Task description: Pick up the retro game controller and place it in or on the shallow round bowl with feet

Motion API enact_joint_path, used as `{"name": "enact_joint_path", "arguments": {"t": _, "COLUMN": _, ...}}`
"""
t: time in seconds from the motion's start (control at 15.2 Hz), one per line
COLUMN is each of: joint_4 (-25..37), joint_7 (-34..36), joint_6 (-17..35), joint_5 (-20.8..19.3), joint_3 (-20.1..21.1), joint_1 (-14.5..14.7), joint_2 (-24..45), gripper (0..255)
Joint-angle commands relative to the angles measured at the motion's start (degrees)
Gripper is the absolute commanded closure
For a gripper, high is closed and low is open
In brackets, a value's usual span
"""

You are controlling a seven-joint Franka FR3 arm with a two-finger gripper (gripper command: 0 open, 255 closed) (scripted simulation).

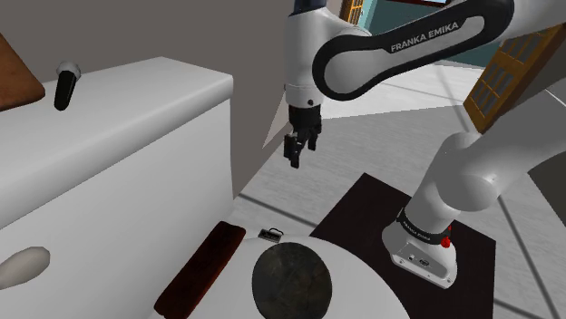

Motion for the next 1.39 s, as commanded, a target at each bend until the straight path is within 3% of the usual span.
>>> {"name": "enact_joint_path", "arguments": {"t": 0.0, "joint_4": 0.4, "joint_7": 1.2, "joint_6": 2.4, "joint_5": -0.7, "joint_3": 2.1, "joint_1": 0.7, "joint_2": 3.4, "gripper": 0}}
{"name": "enact_joint_path", "arguments": {"t": 0.33, "joint_4": 3.0, "joint_7": 5.7, "joint_6": 7.5, "joint_5": -4.3, "joint_3": 7.5, "joint_1": 2.3, "joint_2": 13.2, "gripper": 0}}
{"name": "enact_joint_path", "arguments": {"t": 0.73, "joint_4": 7.8, "joint_7": 13.0, "joint_6": 11.9, "joint_5": -12.6, "joint_3": 12.1, "joint_1": 4.9, "joint_2": 26.7, "gripper": 0}}
{"name": "enact_joint_path", "arguments": {"t": 0.92, "joint_4": 11.0, "joint_7": 17.1, "joint_6": 13.0, "joint_5": -17.7, "joint_3": 12.9, "joint_1": 7.3, "joint_2": 33.8, "gripper": 0}}
{"name": "enact_joint_path", "arguments": {"t": 1.32, "joint_4": 9.2, "joint_7": 18.5, "joint_6": 16.7, "joint_5": -19.8, "joint_3": 12.0, "joint_1": 7.7, "joint_2": 36.2, "gripper": 0}}
